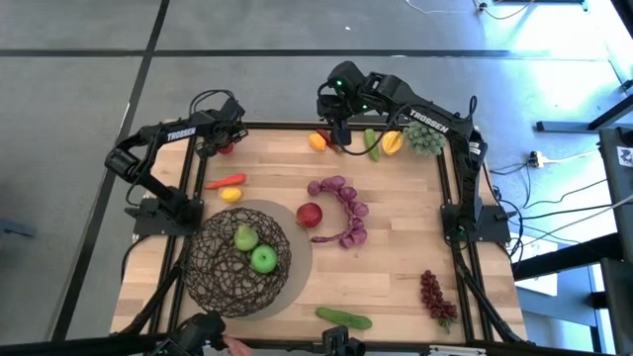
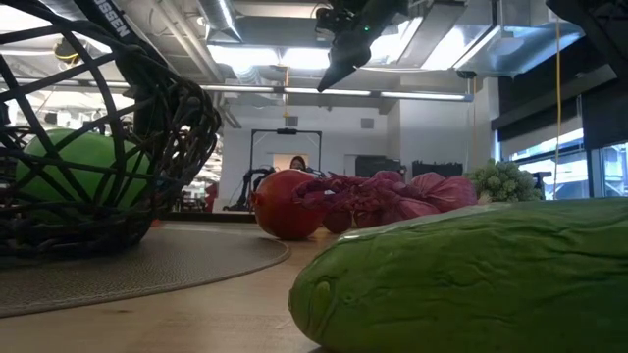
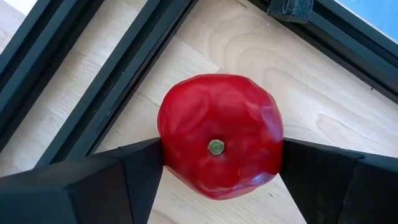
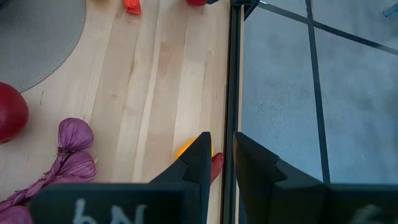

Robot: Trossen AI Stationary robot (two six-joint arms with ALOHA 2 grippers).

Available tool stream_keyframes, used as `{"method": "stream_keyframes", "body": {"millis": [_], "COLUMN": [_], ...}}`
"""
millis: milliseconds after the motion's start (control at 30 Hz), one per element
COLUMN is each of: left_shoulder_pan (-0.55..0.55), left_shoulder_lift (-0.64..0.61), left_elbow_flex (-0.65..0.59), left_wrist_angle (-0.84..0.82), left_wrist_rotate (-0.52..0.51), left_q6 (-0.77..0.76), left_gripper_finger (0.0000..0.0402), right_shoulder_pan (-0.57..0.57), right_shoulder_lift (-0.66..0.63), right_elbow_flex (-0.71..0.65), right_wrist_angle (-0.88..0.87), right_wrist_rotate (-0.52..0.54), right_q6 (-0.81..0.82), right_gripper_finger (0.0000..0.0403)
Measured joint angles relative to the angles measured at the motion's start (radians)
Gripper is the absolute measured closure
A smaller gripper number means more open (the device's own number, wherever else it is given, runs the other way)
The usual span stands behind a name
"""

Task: Build produce basket
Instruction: Put the red tomato into the black wire basket

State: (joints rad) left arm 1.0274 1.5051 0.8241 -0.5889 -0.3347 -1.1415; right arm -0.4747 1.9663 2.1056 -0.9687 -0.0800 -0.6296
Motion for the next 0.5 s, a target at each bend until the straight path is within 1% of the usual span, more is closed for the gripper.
{"method": "stream_keyframes", "body": {"millis": [500], "left_shoulder_pan": [-0.003], "left_shoulder_lift": [0.000], "left_elbow_flex": [0.000], "left_wrist_angle": [-0.011], "left_wrist_rotate": [0.004], "left_q6": [0.007], "left_gripper_finger": [0.0138], "right_shoulder_pan": [0.000], "right_shoulder_lift": [0.000], "right_elbow_flex": [0.000], "right_wrist_angle": [0.000], "right_wrist_rotate": [0.000], "right_q6": [0.000], "right_gripper_finger": [0.0338]}}
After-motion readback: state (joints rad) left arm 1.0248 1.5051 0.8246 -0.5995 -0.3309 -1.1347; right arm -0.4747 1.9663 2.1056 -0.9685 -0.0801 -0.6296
